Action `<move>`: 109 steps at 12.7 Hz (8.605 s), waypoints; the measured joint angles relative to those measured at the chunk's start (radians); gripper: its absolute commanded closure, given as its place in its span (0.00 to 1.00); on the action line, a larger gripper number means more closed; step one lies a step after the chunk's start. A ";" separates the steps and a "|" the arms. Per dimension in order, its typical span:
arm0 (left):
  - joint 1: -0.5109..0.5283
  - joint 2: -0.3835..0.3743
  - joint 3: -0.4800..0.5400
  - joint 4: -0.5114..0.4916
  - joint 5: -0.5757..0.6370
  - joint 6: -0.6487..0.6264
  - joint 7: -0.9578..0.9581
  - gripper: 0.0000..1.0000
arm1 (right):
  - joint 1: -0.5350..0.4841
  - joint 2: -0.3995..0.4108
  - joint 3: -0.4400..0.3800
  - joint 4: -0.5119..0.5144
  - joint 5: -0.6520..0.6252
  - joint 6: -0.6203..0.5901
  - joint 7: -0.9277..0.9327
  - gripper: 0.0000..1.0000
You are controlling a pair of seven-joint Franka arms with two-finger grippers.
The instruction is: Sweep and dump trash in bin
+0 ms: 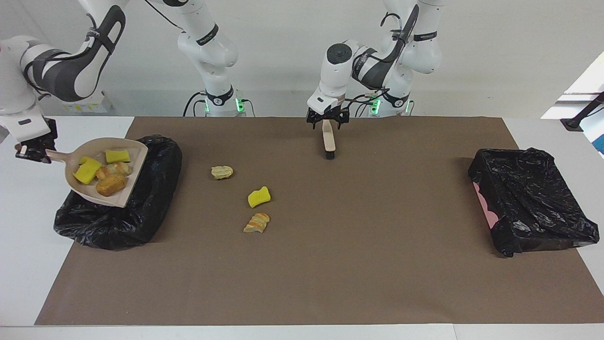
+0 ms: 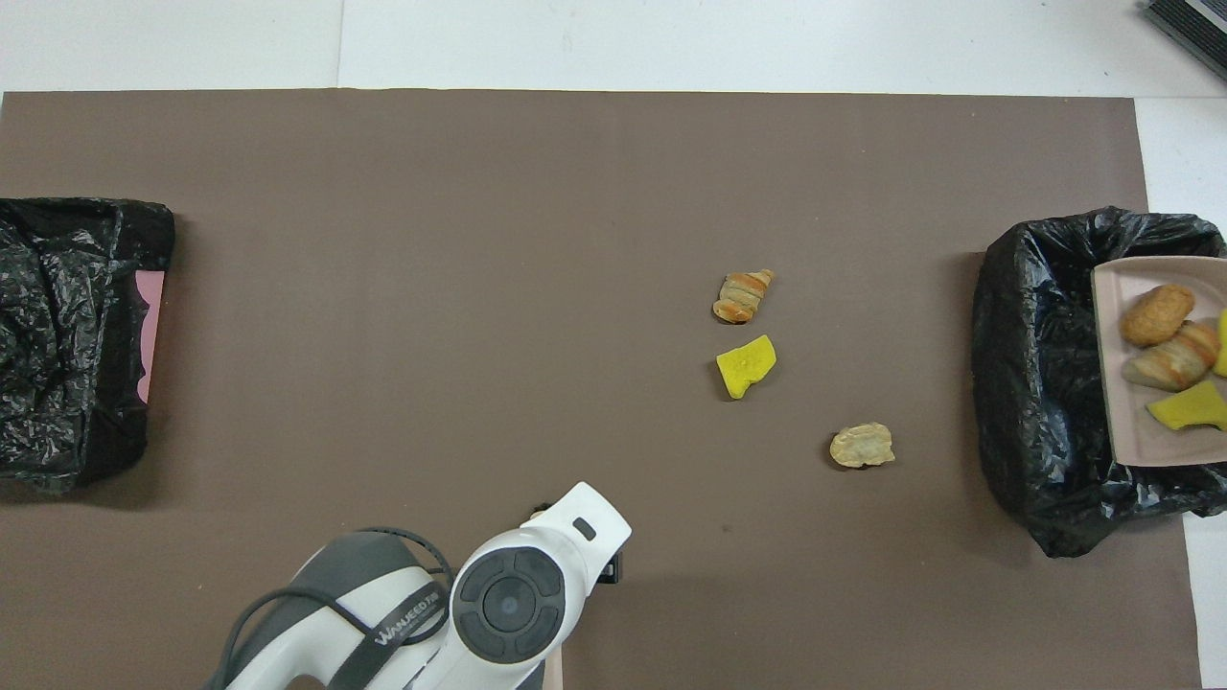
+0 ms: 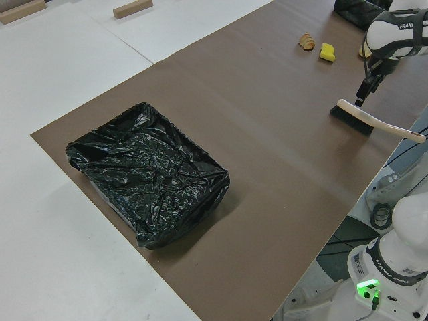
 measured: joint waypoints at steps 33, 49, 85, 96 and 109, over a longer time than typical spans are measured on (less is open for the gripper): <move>0.729 0.068 0.005 0.834 0.075 -0.656 0.923 0.00 | 0.303 -0.220 0.034 -0.195 -0.280 -0.201 0.472 1.00; 0.730 0.068 0.005 0.836 0.075 -0.660 0.923 0.00 | 0.800 0.036 0.042 -0.174 0.273 -0.061 1.738 1.00; 0.257 0.322 -0.031 0.566 0.066 -0.138 0.222 0.00 | 1.449 -0.082 0.056 -0.507 0.697 0.091 2.791 0.23; 0.207 0.459 -0.025 0.573 0.067 -0.005 0.107 0.00 | 1.462 -0.084 0.048 -0.529 0.711 0.132 2.824 1.00; 0.198 0.495 -0.024 0.553 0.066 0.053 0.084 1.00 | 0.929 -0.227 0.033 -0.498 0.506 -0.225 2.599 1.00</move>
